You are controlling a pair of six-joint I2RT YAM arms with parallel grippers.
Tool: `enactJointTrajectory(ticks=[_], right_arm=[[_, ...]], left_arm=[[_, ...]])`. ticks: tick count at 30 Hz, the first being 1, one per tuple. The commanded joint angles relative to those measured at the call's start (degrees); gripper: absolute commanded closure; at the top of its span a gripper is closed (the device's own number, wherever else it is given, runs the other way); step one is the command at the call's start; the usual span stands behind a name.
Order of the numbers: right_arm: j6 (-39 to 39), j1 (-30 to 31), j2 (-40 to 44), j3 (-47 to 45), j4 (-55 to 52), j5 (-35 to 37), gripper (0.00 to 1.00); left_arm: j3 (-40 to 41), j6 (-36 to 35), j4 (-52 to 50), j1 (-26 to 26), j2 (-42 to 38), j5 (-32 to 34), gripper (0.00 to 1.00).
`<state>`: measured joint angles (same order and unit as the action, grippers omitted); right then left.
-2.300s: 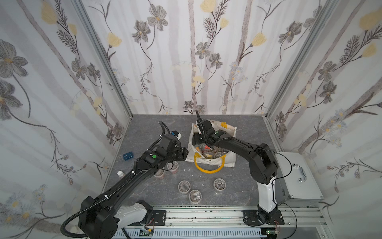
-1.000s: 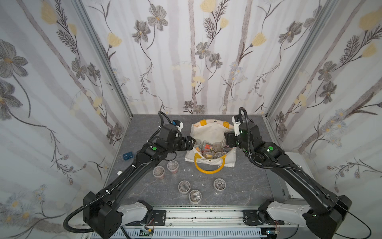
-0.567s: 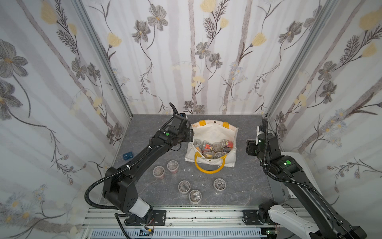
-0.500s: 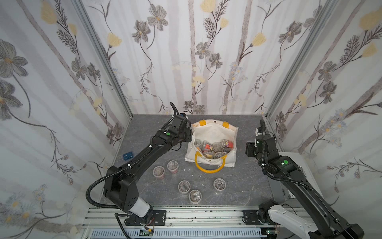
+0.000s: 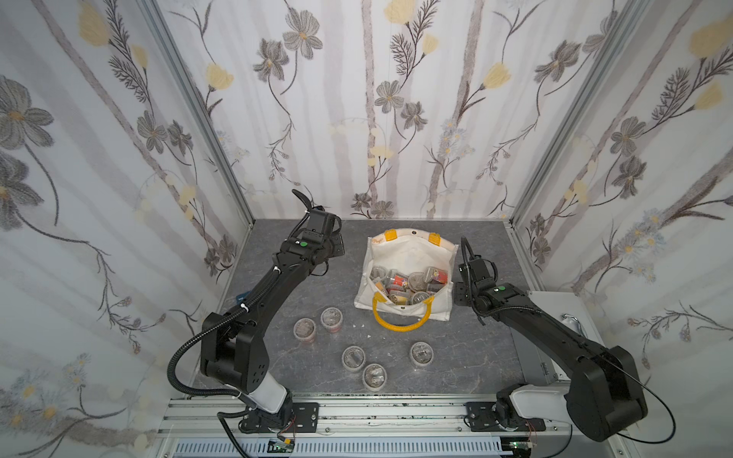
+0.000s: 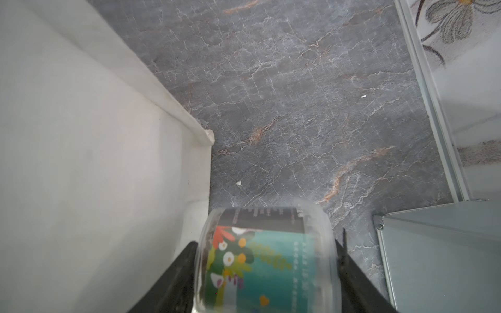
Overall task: Take out the seed jars from the canvas bag
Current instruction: Place the seed jar at the center of the board.
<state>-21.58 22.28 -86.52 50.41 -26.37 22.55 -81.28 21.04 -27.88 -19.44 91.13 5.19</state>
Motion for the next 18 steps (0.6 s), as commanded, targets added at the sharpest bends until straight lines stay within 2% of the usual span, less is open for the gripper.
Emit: enactJointTrajectory(ticks=[1, 2, 3, 4, 6, 9, 12, 16, 18], right_arm=[[-2.41, -0.72, -2.99, 1.26, 3.65, 0.18, 0.38], [-2.41, -1.13, -3.30, 1.18, 3.93, -0.81, 0.38], [-2.64, -1.75, -3.39, 1.02, 4.19, -1.98, 0.38], [-2.67, -2.29, -3.11, 0.75, 4.43, -3.18, 0.38], [-2.76, -3.43, -2.21, 0.02, 4.56, -4.64, 0.38], [-2.77, -5.43, -0.84, -0.90, 4.61, -7.07, 0.38], [-2.76, -6.76, 0.00, -1.42, 4.66, -8.33, 0.39], [-2.89, -7.02, 0.30, -1.50, 4.40, -9.27, 0.39], [-2.80, -7.00, 0.12, -1.59, 4.31, -8.90, 0.39]], left_arm=[[-1.53, -0.79, 1.43, 1.59, 0.29, -8.37, 0.93], [-1.58, -1.92, 1.60, 1.77, 0.39, -12.74, 0.70], [-3.60, -2.68, 1.52, 1.71, 0.55, -18.07, 0.41], [-4.42, -2.50, 1.51, 1.68, 0.71, -23.61, 0.26], [-4.85, -0.92, 1.47, 0.95, 0.74, -29.91, 0.16], [-4.19, -1.65, 0.91, -2.01, -0.05, -32.21, 0.08], [-3.36, -3.33, 0.52, -5.84, -0.13, -26.96, 0.06], [-6.48, -3.40, -5.04, -8.88, 4.40, -11.96, 0.13], [-8.86, -3.52, -8.82, -9.66, 7.12, -3.79, 0.23]])
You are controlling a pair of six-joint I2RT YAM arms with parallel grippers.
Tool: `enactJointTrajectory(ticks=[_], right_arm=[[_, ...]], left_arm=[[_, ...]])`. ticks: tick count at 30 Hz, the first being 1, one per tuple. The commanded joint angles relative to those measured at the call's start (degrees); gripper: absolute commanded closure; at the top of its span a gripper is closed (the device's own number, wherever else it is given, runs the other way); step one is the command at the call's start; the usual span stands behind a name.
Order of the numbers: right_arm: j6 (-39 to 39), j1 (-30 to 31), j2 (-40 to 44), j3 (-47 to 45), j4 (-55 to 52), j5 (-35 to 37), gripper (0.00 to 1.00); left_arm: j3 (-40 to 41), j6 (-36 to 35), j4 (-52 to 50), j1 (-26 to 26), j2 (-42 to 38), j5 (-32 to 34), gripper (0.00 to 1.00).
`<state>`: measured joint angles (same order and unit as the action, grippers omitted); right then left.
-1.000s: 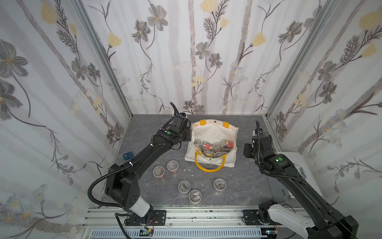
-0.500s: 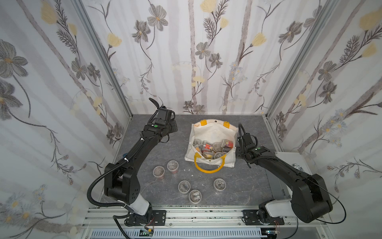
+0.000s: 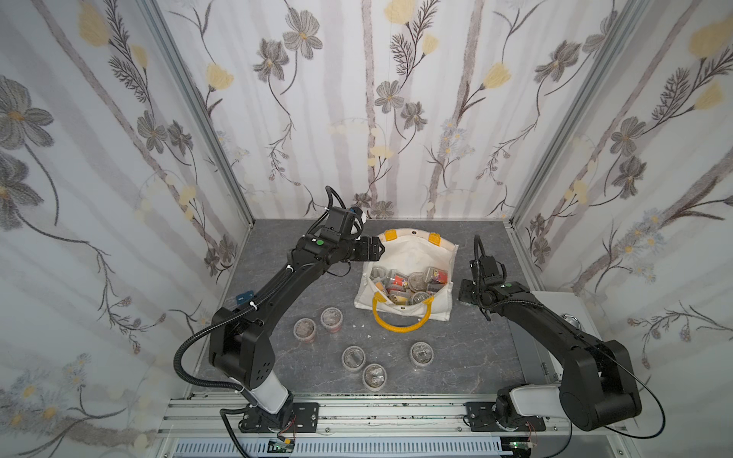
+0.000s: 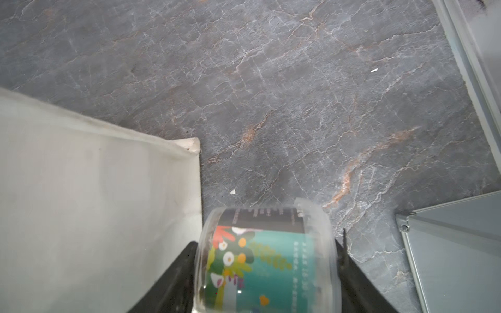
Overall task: Take out the seed jars from the canvas bag
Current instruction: Place the seed jar at the center of the board.
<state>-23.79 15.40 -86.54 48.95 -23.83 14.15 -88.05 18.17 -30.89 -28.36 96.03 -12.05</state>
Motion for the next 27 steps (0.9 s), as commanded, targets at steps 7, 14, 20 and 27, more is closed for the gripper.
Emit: enactJointTrajectory(ticks=[7, 14, 20, 27], right_arm=[[2.96, -0.10, -2.99, 1.06, 1.56, 7.05, 0.41], [6.20, 0.24, -8.95, 5.00, 0.98, 16.50, 0.41], [8.79, 0.64, -14.74, 7.36, 0.94, 24.07, 0.41], [10.68, 1.74, -21.34, 8.66, -0.85, 31.55, 0.40]], left_arm=[[-6.02, -0.51, -6.14, -0.89, 5.70, 28.97, 0.95], [-7.68, 2.99, -2.06, 5.53, 5.27, 25.85, 1.00], [-10.96, 3.80, -3.23, 8.42, 8.01, 24.01, 0.78], [-8.10, 5.28, -3.78, 9.49, 4.43, 20.51, 0.46]])
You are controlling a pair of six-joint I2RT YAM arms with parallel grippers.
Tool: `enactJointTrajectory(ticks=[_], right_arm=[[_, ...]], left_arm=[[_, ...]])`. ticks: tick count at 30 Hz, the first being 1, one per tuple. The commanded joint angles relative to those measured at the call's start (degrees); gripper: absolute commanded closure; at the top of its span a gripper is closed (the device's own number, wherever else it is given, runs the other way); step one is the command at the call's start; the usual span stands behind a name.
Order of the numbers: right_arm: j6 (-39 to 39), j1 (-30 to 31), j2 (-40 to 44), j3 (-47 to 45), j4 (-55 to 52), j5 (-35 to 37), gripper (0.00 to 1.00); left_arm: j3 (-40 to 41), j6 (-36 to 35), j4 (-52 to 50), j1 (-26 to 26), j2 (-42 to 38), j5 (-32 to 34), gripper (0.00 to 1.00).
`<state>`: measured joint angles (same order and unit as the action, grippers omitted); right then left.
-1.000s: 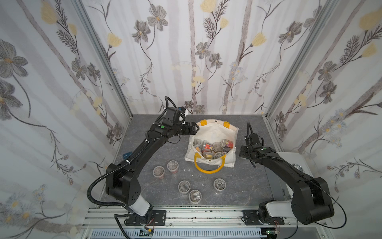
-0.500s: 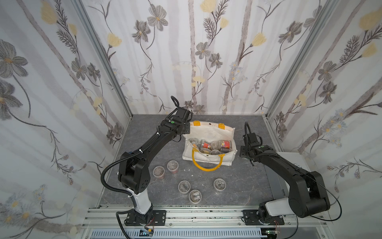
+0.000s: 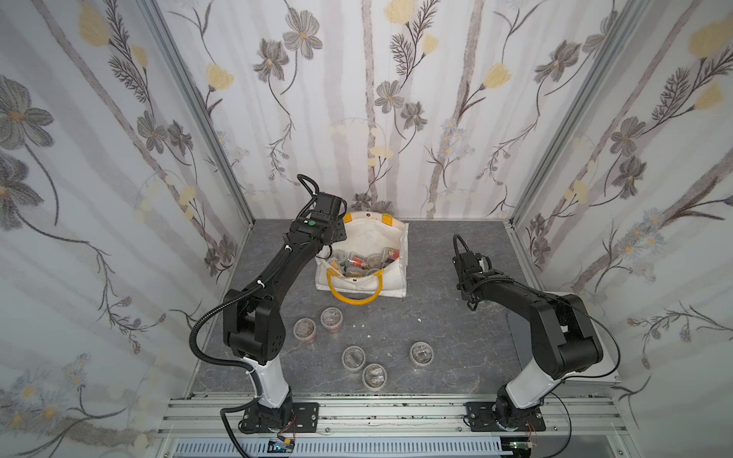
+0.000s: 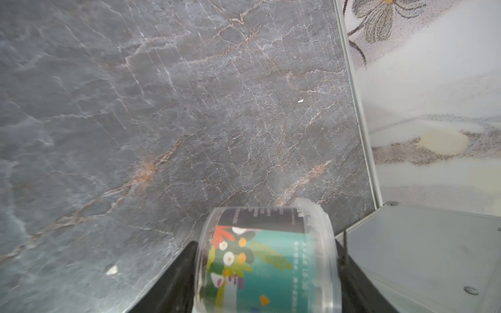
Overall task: Take out the seed jars from the canvas bag
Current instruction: Place the seed jar at the center of the board.
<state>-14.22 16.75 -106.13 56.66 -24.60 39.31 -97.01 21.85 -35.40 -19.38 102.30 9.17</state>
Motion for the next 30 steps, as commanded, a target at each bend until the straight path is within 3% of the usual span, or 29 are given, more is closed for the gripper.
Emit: enactJointTrajectory(ticks=[1, 5, 15, 20, 25, 30], right_arm=[[1.34, 0.87, -2.93, 1.31, -0.71, 7.76, 0.40], [1.38, 2.55, -6.00, 2.38, -2.12, 9.76, 0.37], [-0.32, 6.31, -7.22, 4.13, -4.09, 6.65, 0.18], [-1.70, 8.18, -3.80, 5.51, -6.71, 3.78, 0.15], [-2.57, 8.22, 4.35, 6.17, -9.39, -3.64, 0.11], [-3.81, 8.37, 16.60, 9.58, -13.10, -20.34, 0.11]], left_arm=[[1.56, 1.75, 0.62, 0.87, -2.73, -1.09, 0.44], [3.46, 2.23, -0.18, 2.52, -6.25, -3.70, 0.29], [10.21, 0.44, -0.46, 3.98, -14.75, -5.90, 0.22], [13.10, -2.38, -1.43, 3.93, -17.99, -10.55, 0.15], [16.98, -4.80, -2.39, 3.94, -21.69, -11.82, 0.12], [19.97, -6.62, -4.28, 3.97, -23.11, -11.19, 0.10]])
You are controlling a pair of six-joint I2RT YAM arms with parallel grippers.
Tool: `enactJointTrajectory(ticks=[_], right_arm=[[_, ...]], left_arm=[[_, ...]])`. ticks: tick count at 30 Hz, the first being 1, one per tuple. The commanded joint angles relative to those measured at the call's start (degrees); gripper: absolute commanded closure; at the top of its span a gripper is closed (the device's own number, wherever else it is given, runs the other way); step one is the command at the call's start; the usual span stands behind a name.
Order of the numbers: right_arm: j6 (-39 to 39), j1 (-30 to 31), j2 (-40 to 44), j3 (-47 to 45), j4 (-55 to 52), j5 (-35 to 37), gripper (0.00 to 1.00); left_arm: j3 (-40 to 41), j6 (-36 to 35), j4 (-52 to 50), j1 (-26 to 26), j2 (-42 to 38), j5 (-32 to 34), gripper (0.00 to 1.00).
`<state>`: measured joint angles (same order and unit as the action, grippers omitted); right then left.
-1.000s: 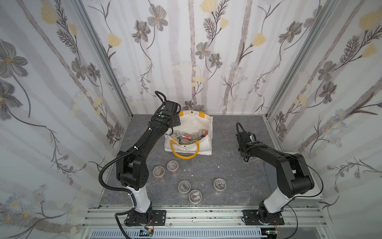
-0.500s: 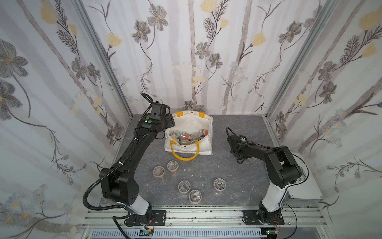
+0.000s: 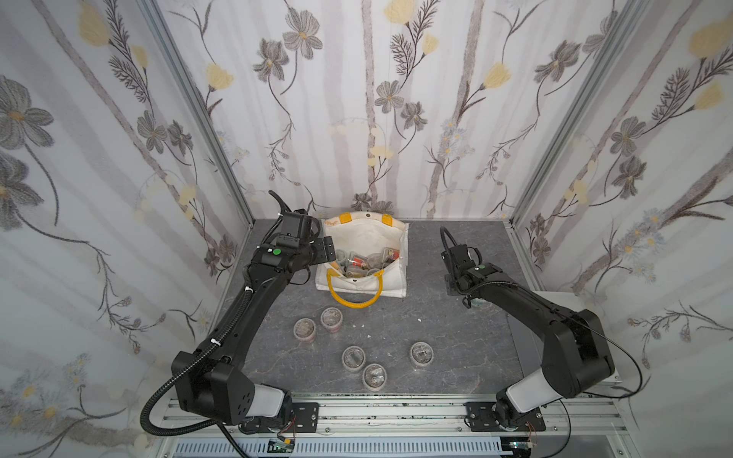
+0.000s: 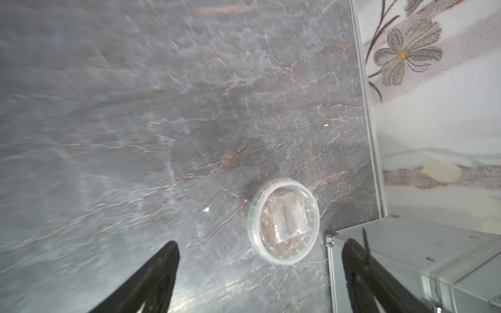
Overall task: Take out the seed jars from the canvas bag
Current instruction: Place the seed jar at the center of the board, then adjust the canvas bag at the center of the board.
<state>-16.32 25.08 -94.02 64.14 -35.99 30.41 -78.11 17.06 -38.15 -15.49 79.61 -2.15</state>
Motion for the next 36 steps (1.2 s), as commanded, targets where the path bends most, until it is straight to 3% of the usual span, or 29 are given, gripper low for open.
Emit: enactJointTrajectory(ticks=[1, 5, 13, 19, 22, 25, 28, 36], right_arm=[[-2.11, 0.29, 6.72, 3.48, -1.69, -16.37, 0.12], [-7.34, 3.35, 10.19, 8.83, 3.44, -34.29, 0.13], [-17.00, 8.33, -1.54, 20.31, 11.57, -42.22, 0.13], [-17.48, 9.27, -10.38, 25.78, 9.75, -38.77, 0.31], [-16.49, 10.49, -11.02, 24.20, 9.60, -35.99, 0.51], [-16.25, 11.12, -9.17, 20.58, 10.21, -31.64, 0.61], [-15.95, 10.59, -7.69, 18.17, 10.58, -29.00, 0.73], [-11.04, 5.58, -8.18, 21.51, 11.06, -27.61, 0.93]], left_arm=[[1.81, -1.80, -1.73, 0.02, -0.48, 1.03, 0.10], [4.28, -2.47, -3.02, -0.05, -0.45, 2.27, 0.10], [1.05, -1.94, -4.28, -3.05, -5.09, -2.94, 0.07], [-3.28, 1.06, -0.12, -5.52, -4.67, -5.73, 0.12], [-3.29, 2.30, 1.94, -7.63, -1.62, -7.58, 0.15], [-2.51, 3.64, -0.67, -8.41, 0.28, -5.12, 0.23], [-0.42, 2.51, -0.67, -8.39, -0.56, -2.42, 0.23], [-3.79, -2.23, 5.05, -8.34, 2.41, -5.95, 0.19]])
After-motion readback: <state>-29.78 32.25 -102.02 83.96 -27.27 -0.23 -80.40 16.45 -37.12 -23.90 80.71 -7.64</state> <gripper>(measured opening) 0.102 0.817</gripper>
